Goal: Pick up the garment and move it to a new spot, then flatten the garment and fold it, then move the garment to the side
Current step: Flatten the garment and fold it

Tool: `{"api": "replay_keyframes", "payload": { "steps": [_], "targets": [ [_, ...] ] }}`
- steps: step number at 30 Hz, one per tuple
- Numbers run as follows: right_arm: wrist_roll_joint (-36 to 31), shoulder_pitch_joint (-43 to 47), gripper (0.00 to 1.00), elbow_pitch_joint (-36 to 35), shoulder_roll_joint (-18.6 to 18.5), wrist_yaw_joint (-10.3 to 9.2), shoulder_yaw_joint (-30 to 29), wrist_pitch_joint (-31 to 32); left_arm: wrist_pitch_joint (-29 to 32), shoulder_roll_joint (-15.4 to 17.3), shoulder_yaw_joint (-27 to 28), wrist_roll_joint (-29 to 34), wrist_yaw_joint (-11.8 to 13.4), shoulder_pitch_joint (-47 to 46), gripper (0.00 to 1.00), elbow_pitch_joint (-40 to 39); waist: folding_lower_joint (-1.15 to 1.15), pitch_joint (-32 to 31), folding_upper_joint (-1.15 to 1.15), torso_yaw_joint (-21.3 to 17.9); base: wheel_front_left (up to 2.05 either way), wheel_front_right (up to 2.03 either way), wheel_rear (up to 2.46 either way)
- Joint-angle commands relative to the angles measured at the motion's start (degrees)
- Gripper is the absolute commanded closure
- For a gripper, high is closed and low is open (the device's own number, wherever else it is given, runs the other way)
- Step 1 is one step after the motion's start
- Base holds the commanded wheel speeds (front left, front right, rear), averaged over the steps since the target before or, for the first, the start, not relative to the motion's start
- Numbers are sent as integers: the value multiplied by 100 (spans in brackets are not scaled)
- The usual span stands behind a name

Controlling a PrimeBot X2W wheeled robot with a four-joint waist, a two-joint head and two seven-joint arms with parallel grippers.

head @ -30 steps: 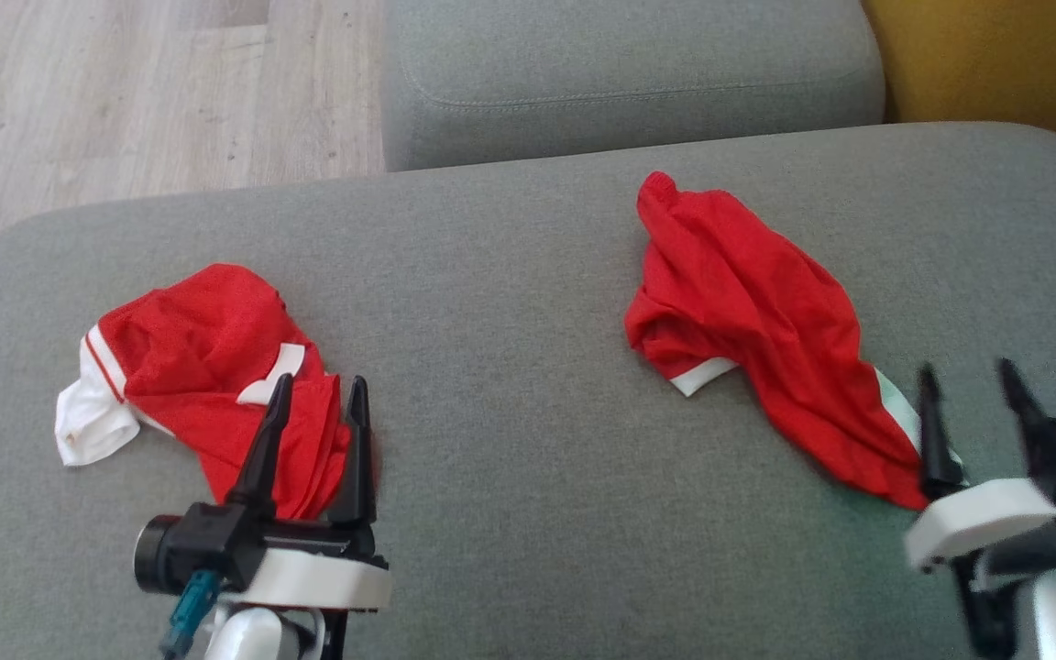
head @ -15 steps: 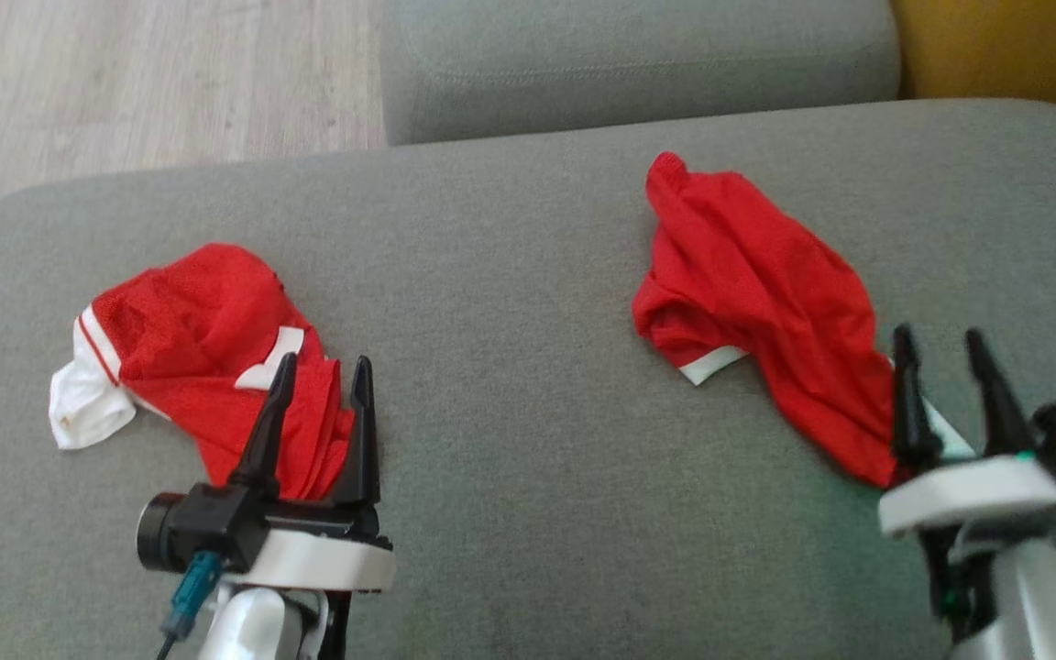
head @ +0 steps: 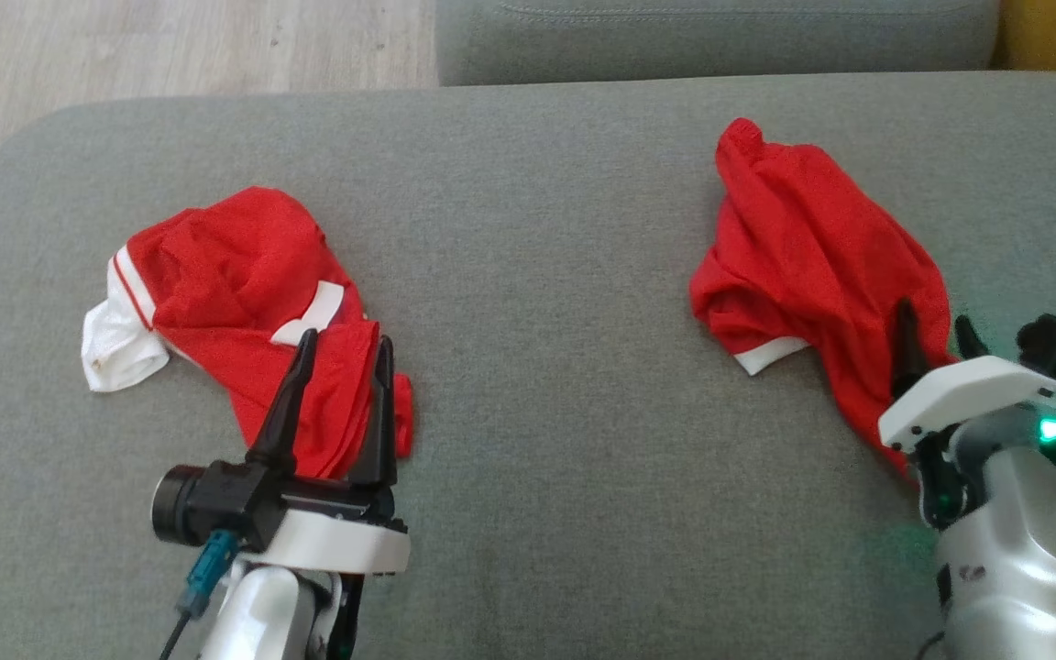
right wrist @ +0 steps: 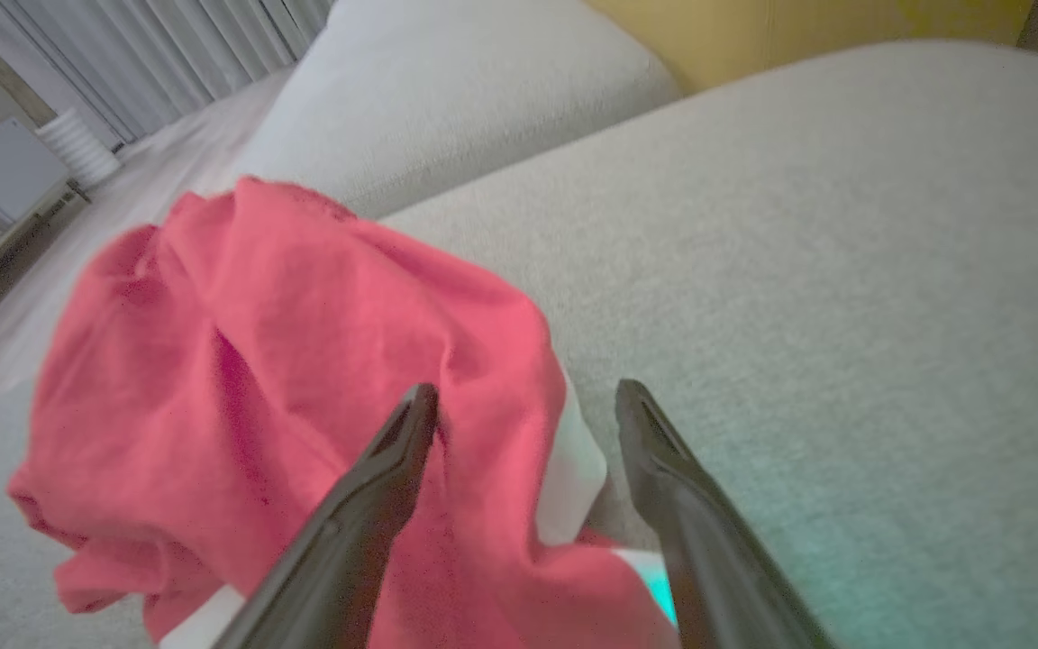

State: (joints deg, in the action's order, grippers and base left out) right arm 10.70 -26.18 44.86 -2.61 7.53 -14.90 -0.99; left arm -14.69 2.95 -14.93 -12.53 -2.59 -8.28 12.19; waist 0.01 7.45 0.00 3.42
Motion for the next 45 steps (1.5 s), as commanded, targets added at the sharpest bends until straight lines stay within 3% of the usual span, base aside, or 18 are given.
{"api": "replay_keyframes", "payload": {
  "steps": [1, 8, 9, 10, 11, 17, 26, 31, 38, 45],
  "targets": [
    [-66, -293, 0, -13, -27, -4, 113, -42, -30, 2, 142, 42, -14, -259, 0, -159, -1, 34, 0, 36, 0, 0, 0],
    [-64, -939, 0, 1391, -27, -4, 40, -283, -30, -1, 150, 48, -9, -265, 0, -171, -1, 126, 0, 116, 0, 0, 0],
    [-9, -1019, 14, 1596, -27, -4, 52, -317, -30, -1, 158, 53, -11, -265, 0, -171, -1, 133, 0, 124, 0, 0, 0],
    [9, -1091, 69, 1771, -27, -4, 67, -389, -30, 0, 166, 58, -12, -265, 0, -172, -1, 139, 0, 130, 0, 0, 0],
    [-2, -1156, 100, 1917, -27, -4, 76, -492, -30, 2, 174, 64, -14, -266, 0, -174, -1, 143, 0, 135, 0, 0, 0],
    [-285, -1473, 100, 2156, -46, -4, -250, -1303, -30, 25, 265, 75, 13, -214, 0, -164, -1, 25, 0, 89, 0, 0, 0],
    [-1008, -1720, 100, 1101, -481, -4, -1059, -1397, -30, 17, 289, 33, 33, -79, 0, -173, -1, -279, 0, 57, 0, 0, 0],
    [-1402, -2089, 100, 507, -639, -4, -1085, -1399, -30, 12, 289, -2, 42, 32, 0, -173, -1, -511, 0, 96, 0, 0, 0],
    [-1760, -2442, 100, -194, -481, -4, -95, -1320, -30, 4, 225, -41, 82, 182, 0, -223, -1, -734, 0, 173, 0, 0, 0],
    [-1803, -1386, 100, -307, -144, -4, 2164, -1064, -30, 27, 222, -86, 54, 254, 0, -265, -1, -735, 0, 253, 0, 0, 0]
  ]
}}
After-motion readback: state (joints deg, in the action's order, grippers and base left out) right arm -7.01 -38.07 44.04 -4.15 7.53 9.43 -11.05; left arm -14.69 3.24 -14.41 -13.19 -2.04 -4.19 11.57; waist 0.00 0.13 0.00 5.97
